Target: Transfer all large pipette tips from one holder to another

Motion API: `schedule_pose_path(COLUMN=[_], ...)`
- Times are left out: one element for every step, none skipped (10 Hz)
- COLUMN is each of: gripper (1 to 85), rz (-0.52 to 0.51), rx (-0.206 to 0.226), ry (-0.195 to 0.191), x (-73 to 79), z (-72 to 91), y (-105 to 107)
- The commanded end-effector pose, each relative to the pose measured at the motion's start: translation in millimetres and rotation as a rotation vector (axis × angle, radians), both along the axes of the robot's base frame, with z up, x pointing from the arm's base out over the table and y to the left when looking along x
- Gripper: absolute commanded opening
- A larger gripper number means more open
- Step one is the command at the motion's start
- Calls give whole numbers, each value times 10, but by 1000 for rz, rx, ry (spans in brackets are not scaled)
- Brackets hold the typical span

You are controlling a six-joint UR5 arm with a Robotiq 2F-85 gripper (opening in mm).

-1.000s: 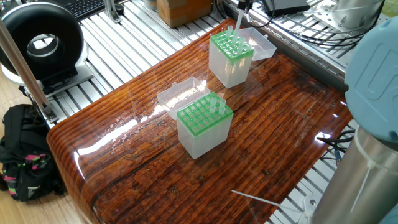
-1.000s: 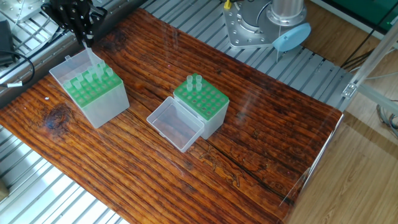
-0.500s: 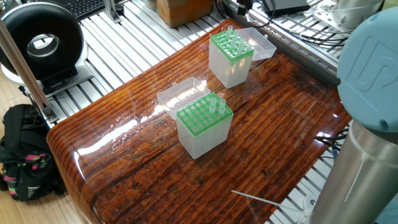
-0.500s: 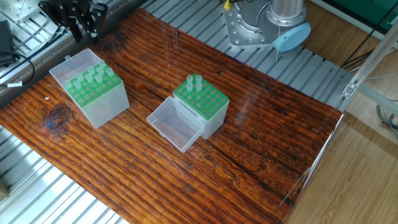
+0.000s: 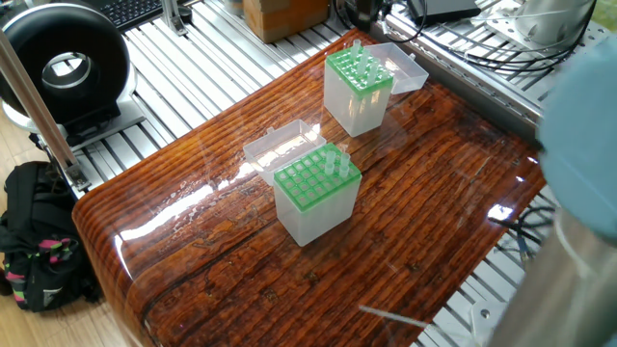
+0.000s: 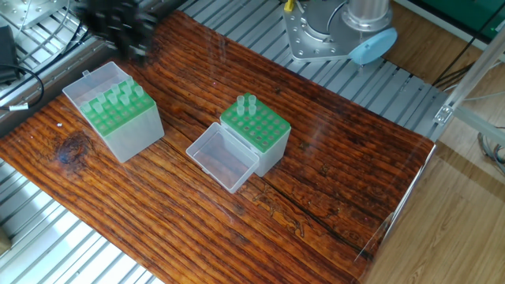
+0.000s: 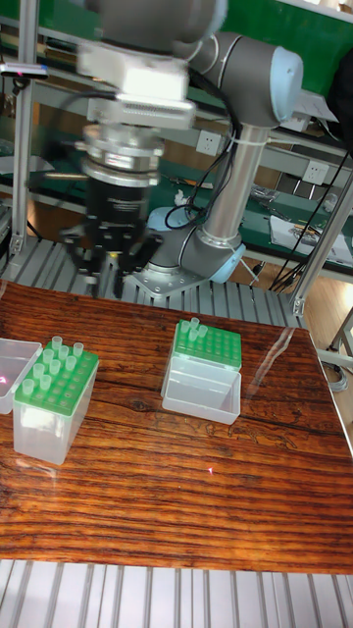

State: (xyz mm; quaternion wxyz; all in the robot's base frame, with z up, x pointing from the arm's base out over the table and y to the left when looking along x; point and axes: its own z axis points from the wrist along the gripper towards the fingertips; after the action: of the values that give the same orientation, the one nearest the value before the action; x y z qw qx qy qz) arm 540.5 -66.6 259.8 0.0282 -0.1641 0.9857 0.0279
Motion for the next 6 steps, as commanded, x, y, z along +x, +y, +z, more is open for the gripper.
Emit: schedule_pose_path(gripper=[297, 287, 277, 280, 277, 277], rz=[-111, -137, -156, -158, -163, -172], rx=[15, -5, 2, 46, 42, 37], ry=[3, 4, -5, -17, -26, -47], x=[-313, -406, -450, -429, -387, -302], z=[-62, -80, -122, -195, -261, -371], y=[689, 823, 990, 1117, 1117, 1109])
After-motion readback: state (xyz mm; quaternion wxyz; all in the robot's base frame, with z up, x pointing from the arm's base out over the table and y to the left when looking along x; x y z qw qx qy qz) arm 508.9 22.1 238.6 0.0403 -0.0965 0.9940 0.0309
